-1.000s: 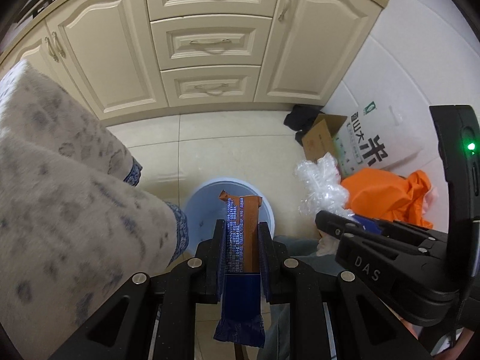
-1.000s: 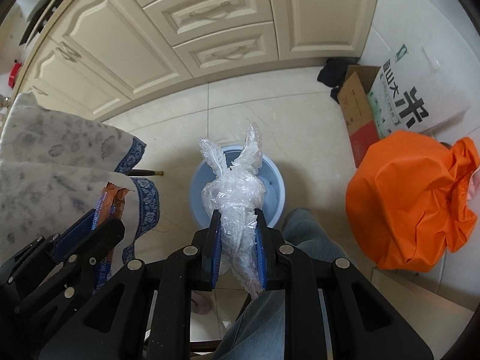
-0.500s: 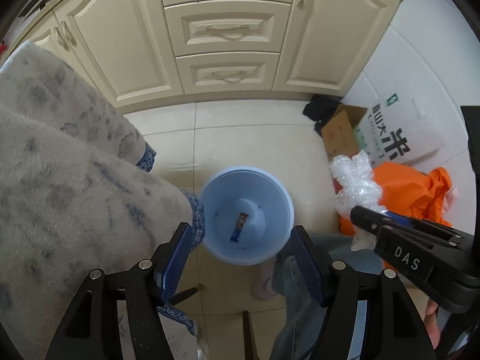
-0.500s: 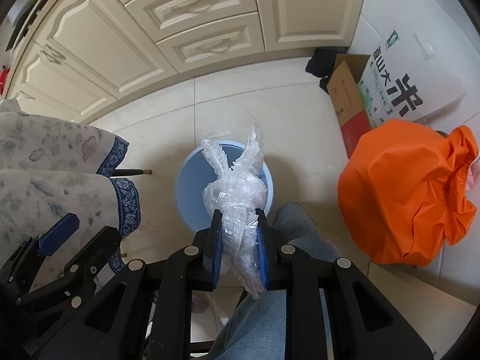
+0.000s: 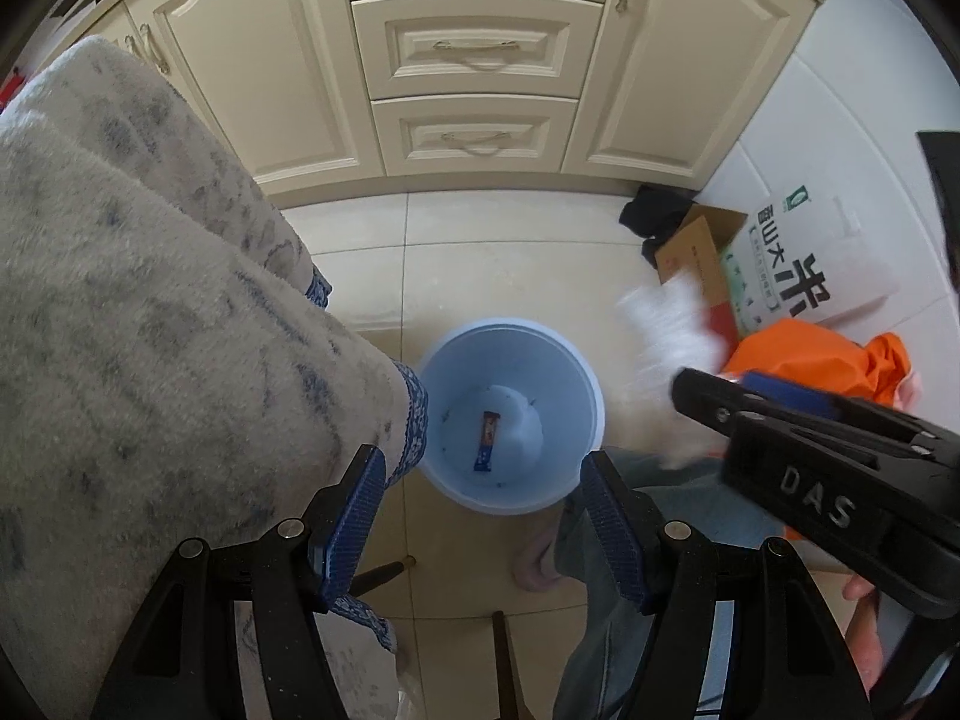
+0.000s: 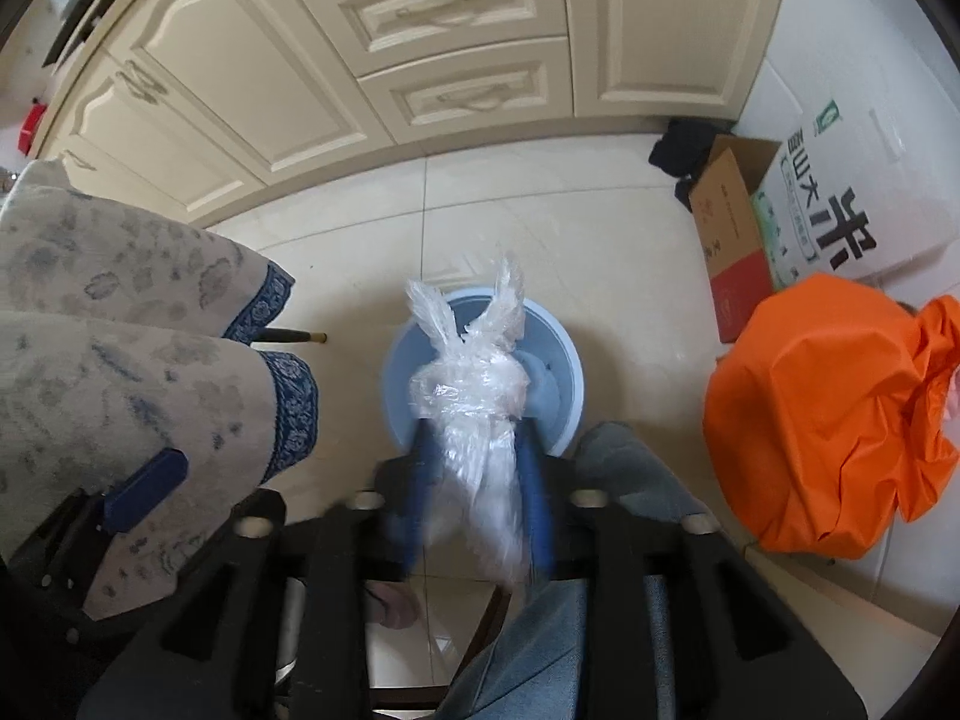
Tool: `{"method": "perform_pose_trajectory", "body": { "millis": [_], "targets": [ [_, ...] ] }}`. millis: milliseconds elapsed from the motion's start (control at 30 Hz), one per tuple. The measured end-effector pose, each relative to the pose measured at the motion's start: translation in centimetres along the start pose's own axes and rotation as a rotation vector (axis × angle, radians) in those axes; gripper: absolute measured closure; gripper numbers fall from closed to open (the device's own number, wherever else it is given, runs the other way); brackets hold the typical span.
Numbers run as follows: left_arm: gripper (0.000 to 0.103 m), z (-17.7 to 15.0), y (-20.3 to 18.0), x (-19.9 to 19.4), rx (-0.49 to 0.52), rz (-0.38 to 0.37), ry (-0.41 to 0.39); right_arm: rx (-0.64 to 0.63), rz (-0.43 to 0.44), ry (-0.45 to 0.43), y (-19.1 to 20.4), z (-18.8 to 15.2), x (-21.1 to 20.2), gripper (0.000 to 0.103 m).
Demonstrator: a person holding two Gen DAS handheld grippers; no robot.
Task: Collect trash
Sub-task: 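Open the left tool to drop the snack bar while the right tool releases the bag into the bin, then move both open tools back from the bin to the table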
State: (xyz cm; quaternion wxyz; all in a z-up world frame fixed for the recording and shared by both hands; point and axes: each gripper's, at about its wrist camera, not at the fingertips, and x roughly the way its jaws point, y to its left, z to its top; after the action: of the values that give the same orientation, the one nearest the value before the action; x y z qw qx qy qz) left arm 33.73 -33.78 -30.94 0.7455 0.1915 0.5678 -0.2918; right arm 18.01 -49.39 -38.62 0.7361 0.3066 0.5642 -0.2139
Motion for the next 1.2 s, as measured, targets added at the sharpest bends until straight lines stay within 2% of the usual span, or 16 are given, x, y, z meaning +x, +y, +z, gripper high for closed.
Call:
{"method": "perform_pose_trajectory", "body": {
  "millis": [67,800,1067,1200],
  "targets": [
    [0.04,0.0,0.1,-0.1,-0.002,0.0,-0.001,-0.007,-0.023,-0.033,0.2,0.0,-0.5,0.019],
    [0.04,-0.6,0.4,-0.7,0.006,0.012,0.015,0.02,-0.068,-0.006,-1.0,-1.0,-0.6,0.019],
    [0.04,-1.3,0.4,-2.6,0.006,0.007,-0.006,0.014,-0.086,-0.024,-0.5,-1.8,-2.0,0.019],
    [0.04,-2.2,0.0,-4.5,0.019,0.029,-0.043,0.015,-0.09,-0.042,-0.2,-2.3,-3.2,0.019]
  ]
}}
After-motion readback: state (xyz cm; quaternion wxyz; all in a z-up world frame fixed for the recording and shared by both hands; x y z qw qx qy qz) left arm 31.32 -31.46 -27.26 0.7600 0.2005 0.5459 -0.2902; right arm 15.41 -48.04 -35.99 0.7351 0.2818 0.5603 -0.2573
